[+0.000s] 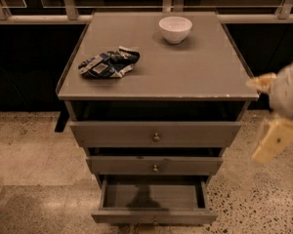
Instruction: Close bottom drawer
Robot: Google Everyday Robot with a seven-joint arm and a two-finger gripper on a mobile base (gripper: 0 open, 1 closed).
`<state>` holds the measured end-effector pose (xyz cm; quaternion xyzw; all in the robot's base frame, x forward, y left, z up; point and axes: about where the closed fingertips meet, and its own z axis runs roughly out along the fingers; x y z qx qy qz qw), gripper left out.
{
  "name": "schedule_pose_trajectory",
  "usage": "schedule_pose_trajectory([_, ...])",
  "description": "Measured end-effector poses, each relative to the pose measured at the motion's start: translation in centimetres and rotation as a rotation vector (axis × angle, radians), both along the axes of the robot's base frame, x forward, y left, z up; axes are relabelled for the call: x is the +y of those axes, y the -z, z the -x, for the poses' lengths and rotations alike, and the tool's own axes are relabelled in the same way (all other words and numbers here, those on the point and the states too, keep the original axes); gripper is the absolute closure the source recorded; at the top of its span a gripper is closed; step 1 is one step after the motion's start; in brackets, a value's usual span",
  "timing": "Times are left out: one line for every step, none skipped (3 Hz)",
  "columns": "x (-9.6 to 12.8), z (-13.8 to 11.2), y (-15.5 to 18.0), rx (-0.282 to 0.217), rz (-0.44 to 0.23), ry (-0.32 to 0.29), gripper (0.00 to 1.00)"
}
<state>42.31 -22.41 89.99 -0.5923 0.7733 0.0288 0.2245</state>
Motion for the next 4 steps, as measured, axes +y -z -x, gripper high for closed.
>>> schedule_pose_trajectory([-1.1,1.9,10.2,0.059,-0.163,0.049,0.0])
schedule_pose_trajectory([-1.5,2.6,20.5,0.115,-0.275,0.132,0.0])
schedule_pose_trajectory([-2.1,0.9,22.1,0.079,-0.284,0.172,0.19])
schedule_pose_trajectory([-1.9,1.3,21.7,0.086,-0.28,0.161,0.42])
